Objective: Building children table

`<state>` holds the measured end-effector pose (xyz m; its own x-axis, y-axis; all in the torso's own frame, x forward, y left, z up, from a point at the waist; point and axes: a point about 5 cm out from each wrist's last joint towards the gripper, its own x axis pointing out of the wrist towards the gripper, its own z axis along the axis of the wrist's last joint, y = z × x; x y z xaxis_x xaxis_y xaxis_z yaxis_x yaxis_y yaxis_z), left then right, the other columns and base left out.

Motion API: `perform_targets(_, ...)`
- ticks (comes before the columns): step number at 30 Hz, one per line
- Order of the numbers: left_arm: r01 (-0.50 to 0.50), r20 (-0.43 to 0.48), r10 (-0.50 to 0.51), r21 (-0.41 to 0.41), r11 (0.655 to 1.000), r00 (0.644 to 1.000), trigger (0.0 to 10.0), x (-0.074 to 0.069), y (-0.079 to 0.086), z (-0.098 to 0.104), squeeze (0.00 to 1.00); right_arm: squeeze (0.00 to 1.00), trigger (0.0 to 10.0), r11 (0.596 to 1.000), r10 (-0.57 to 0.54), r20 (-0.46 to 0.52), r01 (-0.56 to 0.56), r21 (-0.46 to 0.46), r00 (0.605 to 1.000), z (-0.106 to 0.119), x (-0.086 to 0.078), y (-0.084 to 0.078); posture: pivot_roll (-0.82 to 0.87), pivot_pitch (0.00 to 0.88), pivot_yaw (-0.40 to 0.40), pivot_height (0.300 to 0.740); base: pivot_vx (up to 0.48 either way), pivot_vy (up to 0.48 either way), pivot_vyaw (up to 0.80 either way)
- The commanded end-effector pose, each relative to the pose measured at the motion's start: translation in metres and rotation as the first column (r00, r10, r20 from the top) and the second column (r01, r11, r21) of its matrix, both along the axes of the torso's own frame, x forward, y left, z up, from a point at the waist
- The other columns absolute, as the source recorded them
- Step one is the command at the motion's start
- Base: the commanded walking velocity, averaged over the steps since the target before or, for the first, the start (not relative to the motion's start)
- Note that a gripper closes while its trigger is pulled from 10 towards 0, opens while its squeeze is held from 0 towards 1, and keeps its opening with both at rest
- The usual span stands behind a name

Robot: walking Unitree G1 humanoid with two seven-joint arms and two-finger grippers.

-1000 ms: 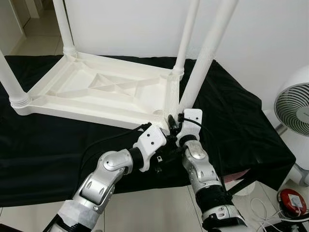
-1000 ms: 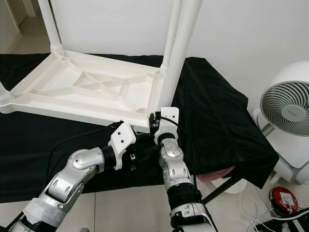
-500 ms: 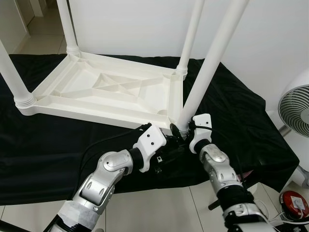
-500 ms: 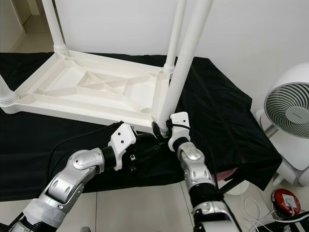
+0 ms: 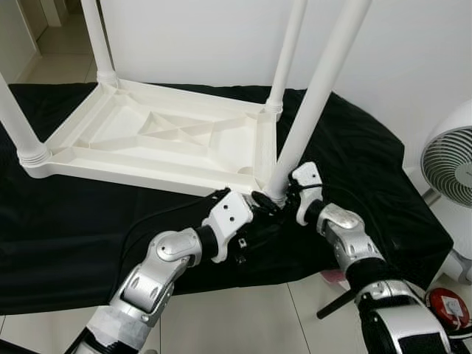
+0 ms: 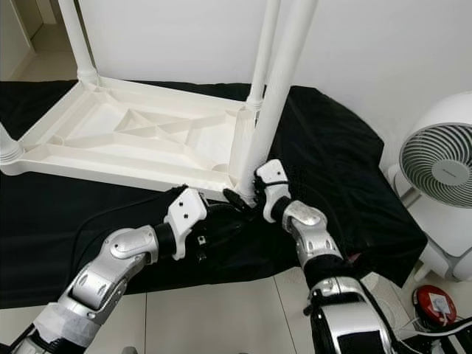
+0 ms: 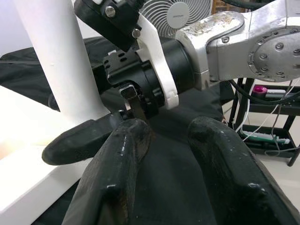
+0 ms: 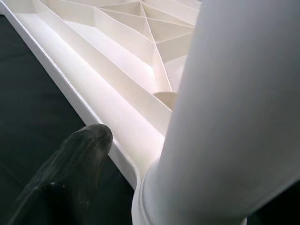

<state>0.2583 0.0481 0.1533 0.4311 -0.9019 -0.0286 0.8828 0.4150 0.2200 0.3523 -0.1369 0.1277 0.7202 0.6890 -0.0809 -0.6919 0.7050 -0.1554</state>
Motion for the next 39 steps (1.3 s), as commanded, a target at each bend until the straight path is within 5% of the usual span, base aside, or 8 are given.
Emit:
perform_targets(1, -0.006, 0.009, 0.006, 0.0, 1.0, 1.0, 10.0, 0.0, -0.001, 0.003, 0.0, 0.0, 10.0, 0.999, 0.041, -0.007, -0.041, -0.02, 0.999, -0.001, 0.001, 0.004, -0.02, 0.0, -0.081, 0.74, 0.0, 0.0, 0.0)
perform_targets(4, -0.007, 0.009, 0.007, 0.001, 1.0, 1.0, 10.0, 0.0, -0.001, 0.003, 0.0, 0.0, 10.0, 0.999, 0.047, -0.019, -0.047, -0.018, 0.999, -0.002, 0.002, 0.005, -0.02, 0.0, -0.08, 0.74, 0.0, 0.0, 0.0)
perform_targets(7, -0.011, 0.012, 0.011, 0.002, 1.0, 1.0, 10.0, 0.0, 0.0, 0.003, 0.0, 0.0, 0.0, 0.999, 0.051, -0.053, -0.052, -0.013, 0.997, -0.007, 0.003, 0.004, -0.01, 0.0, -0.083, 0.74, 0.0, 0.0, 0.0)
perform_targets(22, -0.004, 0.008, 0.004, 0.001, 1.0, 1.0, 10.0, 0.0, 0.0, 0.003, 0.0, 0.0, 0.0, 1.0, 0.009, -0.107, -0.007, 0.021, 0.994, -0.027, -0.005, -0.008, -0.03, 0.0, -0.069, 0.74, 0.0, 0.0, 0.0)
perform_targets(23, -0.001, 0.008, 0.001, 0.001, 1.0, 1.0, 10.0, 0.0, -0.001, 0.003, 0.0, 0.0, 7.7, 1.0, -0.009, -0.105, 0.012, 0.026, 0.994, -0.027, -0.005, -0.008, -0.03, 0.0, -0.066, 0.74, 0.0, 0.0, 0.0)
perform_targets(25, -0.001, 0.008, 0.001, 0.001, 1.0, 1.0, 10.0, 0.0, -0.001, 0.003, 0.0, 0.0, 7.7, 1.0, -0.009, -0.105, 0.012, 0.026, 0.994, -0.027, -0.005, -0.008, -0.03, 0.0, -0.066, 0.74, 0.0, 0.0, 0.0)
perform_targets(26, 0.003, 0.008, -0.003, 0.002, 1.0, 1.0, 10.0, -0.001, -0.001, 0.003, 0.0, 0.0, 10.0, 0.999, -0.042, -0.103, 0.045, 0.029, 0.994, -0.027, -0.004, -0.009, -0.04, 0.0, -0.064, 0.74, 0.0, 0.0, 0.0)
perform_targets(39, 0.006, -0.001, -0.006, -0.002, 1.0, 1.0, 10.0, -0.002, -0.003, 0.002, 0.0, 0.0, 10.0, 0.842, -0.507, -0.107, 0.518, 0.149, 0.855, -0.024, 0.0, -0.01, -0.05, 0.0, -0.072, 0.74, 0.0, 0.0, 0.0)
